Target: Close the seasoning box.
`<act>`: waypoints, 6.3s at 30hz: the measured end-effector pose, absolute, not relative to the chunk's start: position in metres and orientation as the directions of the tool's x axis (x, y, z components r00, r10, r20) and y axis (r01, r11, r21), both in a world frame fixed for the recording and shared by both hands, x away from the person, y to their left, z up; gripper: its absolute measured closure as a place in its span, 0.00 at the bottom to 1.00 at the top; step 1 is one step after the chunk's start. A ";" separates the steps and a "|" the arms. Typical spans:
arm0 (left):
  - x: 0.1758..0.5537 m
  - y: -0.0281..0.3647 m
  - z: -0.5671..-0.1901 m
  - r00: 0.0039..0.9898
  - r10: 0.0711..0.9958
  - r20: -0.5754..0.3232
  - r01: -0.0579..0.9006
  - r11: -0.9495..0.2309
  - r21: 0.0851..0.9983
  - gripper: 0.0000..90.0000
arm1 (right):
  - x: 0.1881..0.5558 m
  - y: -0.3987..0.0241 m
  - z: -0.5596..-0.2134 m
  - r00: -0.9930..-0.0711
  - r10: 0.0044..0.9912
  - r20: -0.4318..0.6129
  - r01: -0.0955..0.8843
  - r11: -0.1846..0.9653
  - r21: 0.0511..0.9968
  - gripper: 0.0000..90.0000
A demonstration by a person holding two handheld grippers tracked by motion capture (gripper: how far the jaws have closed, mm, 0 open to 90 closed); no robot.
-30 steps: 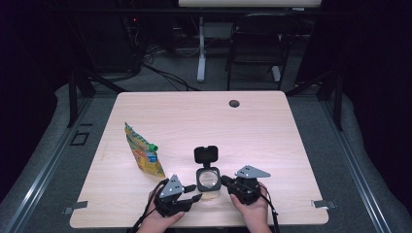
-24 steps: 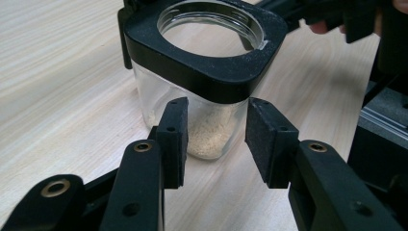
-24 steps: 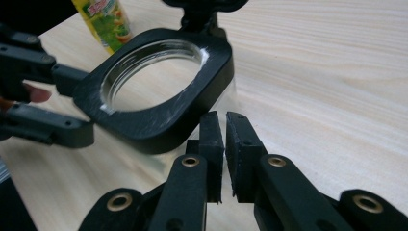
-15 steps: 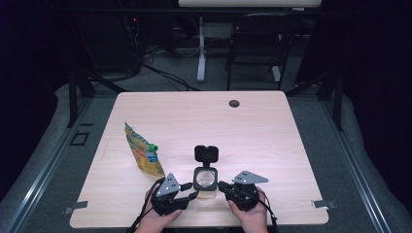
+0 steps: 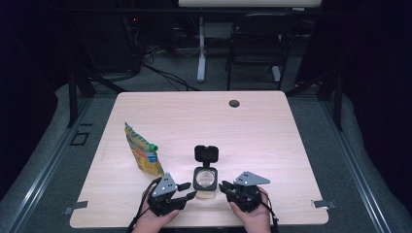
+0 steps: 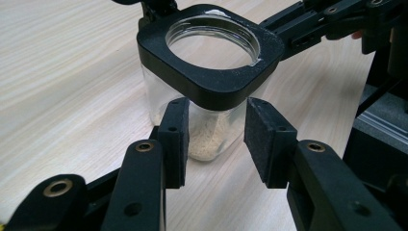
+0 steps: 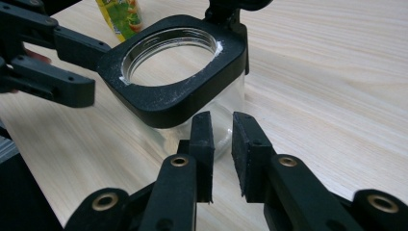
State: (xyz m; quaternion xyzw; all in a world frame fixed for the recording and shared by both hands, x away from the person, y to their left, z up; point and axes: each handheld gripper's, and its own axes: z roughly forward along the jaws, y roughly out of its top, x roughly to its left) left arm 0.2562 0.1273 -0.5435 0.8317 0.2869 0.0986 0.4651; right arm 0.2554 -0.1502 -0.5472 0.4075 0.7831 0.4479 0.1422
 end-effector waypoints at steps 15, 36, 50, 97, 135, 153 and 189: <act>0.248 0.186 -0.505 0.755 0.651 -0.079 0.382 -0.339 0.860 0.69 | 0.253 -0.177 -0.527 -0.614 0.778 0.132 0.487 0.242 0.839 0.74; 0.264 0.270 -0.523 0.566 0.815 -0.120 0.469 -0.198 0.861 0.68 | 0.257 -0.169 -0.510 -0.658 0.751 0.047 0.424 0.318 0.848 0.69; 0.266 0.276 -0.529 0.535 0.836 -0.123 0.485 -0.184 0.855 0.67 | 0.288 -0.111 -0.448 -0.770 0.638 0.023 0.347 0.388 0.854 0.74; 0.270 0.294 -0.530 0.479 0.872 -0.104 0.494 -0.170 0.852 0.67 | 0.334 0.017 -0.445 -0.865 0.494 0.090 0.317 0.399 0.860 0.80; 0.270 0.289 -0.531 0.488 0.867 -0.105 0.498 -0.178 0.848 0.67 | 0.317 -0.067 -0.429 -0.930 0.355 0.093 0.288 0.548 0.785 0.76; 0.270 0.289 -0.531 0.492 0.865 -0.103 0.496 -0.180 0.849 0.67 | 0.340 0.001 -0.400 -0.897 0.433 0.088 0.348 0.570 0.745 0.72; 0.272 0.287 -0.534 0.500 0.859 -0.108 0.496 -0.181 0.849 0.67 | 0.344 0.034 -0.414 -0.914 0.405 -0.030 0.283 0.689 0.667 0.99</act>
